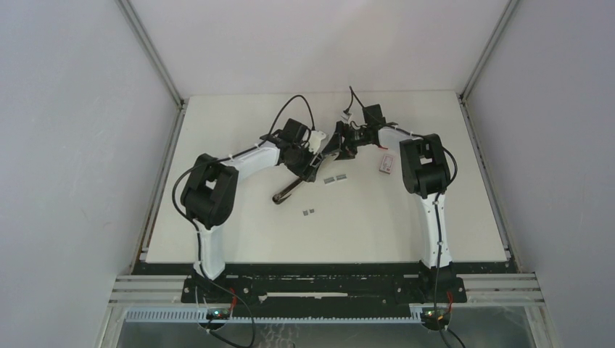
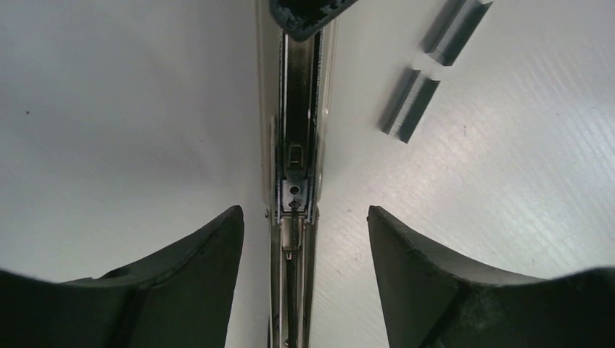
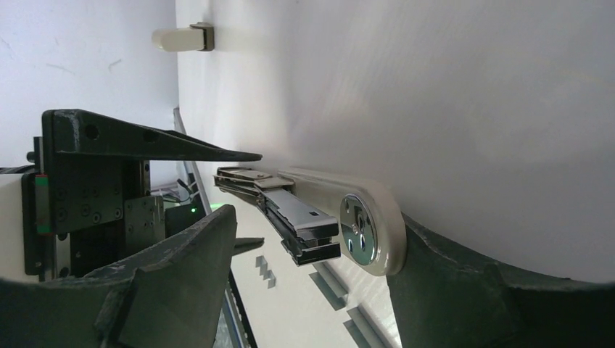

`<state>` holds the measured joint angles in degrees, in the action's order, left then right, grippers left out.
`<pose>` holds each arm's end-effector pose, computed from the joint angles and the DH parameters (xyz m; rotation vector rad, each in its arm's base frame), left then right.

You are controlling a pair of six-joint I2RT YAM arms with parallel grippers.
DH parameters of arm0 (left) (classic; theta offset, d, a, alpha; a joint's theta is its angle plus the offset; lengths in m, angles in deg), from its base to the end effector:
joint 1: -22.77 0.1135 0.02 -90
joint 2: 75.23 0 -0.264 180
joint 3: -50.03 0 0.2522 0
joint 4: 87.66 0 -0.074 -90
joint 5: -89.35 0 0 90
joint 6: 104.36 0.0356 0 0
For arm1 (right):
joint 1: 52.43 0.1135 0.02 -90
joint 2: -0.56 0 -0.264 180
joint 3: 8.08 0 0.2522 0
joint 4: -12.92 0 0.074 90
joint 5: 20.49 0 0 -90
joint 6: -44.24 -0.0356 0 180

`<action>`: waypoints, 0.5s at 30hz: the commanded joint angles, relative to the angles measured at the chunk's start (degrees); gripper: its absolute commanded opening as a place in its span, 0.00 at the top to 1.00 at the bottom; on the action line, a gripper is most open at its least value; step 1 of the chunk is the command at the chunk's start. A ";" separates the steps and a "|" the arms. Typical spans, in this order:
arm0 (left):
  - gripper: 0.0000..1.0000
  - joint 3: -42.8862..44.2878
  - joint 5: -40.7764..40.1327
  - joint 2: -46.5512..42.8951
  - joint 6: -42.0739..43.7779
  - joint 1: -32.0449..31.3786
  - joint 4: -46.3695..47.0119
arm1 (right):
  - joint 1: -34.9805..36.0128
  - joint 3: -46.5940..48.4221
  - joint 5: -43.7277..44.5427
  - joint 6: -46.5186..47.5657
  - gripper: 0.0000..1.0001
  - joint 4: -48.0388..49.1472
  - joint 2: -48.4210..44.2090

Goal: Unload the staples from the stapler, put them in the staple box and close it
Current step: Place the stapler at the center of the board.

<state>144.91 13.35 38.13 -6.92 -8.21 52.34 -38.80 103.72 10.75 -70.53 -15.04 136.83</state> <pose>0.3562 -0.2239 0.1834 0.9458 2.4390 -0.4648 0.4755 0.1466 0.1182 -0.2265 2.4550 1.5583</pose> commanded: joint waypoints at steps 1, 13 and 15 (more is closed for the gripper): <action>0.34 4.36 -2.34 0.90 1.37 -0.22 -0.28 | -0.74 2.49 2.60 3.22 0.28 -2.24 -2.06; 0.49 4.74 -3.63 2.41 2.64 -0.22 -0.15 | -1.64 4.50 6.39 6.39 0.18 -6.76 -5.42; 0.49 4.83 -3.39 2.71 2.71 -0.26 -0.12 | -1.76 4.96 7.62 7.12 0.17 -7.84 -6.16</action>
<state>146.55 10.18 40.51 -5.67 -8.23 51.81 -39.94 105.62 15.71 -66.44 -20.79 135.67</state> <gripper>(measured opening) 0.515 0.817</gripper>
